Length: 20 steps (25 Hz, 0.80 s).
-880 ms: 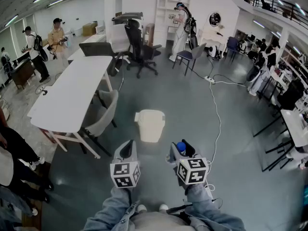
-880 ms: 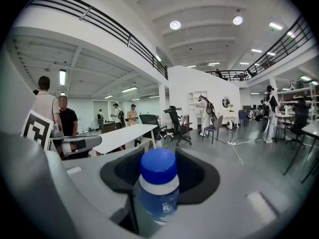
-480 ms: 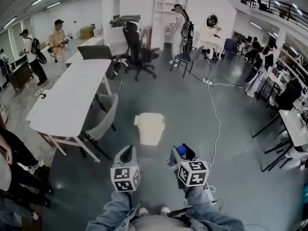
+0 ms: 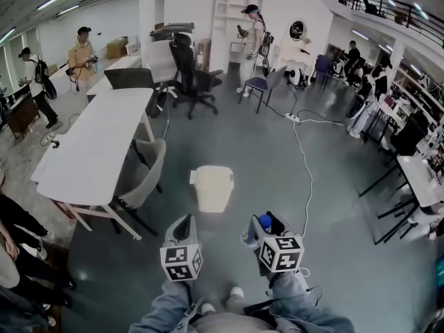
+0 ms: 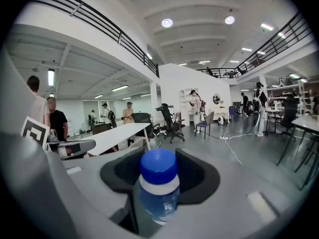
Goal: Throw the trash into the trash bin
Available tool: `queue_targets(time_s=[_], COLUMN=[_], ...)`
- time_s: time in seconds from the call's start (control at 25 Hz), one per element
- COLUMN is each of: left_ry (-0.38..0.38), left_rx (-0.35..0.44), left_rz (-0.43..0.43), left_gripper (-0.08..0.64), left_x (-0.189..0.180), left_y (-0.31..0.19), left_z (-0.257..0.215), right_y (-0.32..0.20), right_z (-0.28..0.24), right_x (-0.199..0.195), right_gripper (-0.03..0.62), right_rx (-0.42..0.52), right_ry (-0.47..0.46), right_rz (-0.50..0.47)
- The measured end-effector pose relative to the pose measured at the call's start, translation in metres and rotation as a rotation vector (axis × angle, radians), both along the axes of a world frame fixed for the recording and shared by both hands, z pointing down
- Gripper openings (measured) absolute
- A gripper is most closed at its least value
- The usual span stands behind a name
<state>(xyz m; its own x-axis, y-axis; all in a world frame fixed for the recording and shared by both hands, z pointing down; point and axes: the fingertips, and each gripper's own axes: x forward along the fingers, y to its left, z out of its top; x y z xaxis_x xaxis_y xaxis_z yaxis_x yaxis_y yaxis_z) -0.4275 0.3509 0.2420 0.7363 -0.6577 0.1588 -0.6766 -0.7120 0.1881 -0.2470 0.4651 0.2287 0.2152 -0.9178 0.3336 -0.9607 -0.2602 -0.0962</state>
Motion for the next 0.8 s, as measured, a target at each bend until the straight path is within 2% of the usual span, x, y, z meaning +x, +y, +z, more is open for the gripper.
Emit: queue_targets(time_s=[0.36,0.8], left_ry=[-0.005,-0.056], left_rx=[-0.007,0.045], left_rz=[-0.017,-0.015], left_gripper=[0.009,0.009], left_x=[0.032,0.134], left_y=[-0.032,-0.087], left_z=[0.013,-0.002], right_y=[-0.034,-0.094], right_z=[0.012,0.010], right_x=[0.036,0.151], right_gripper=[0.198,0.198], right_rx=[0.004,0.055], right_ry=[-0.002,-0.050], right_rz=[-0.015,-0.004])
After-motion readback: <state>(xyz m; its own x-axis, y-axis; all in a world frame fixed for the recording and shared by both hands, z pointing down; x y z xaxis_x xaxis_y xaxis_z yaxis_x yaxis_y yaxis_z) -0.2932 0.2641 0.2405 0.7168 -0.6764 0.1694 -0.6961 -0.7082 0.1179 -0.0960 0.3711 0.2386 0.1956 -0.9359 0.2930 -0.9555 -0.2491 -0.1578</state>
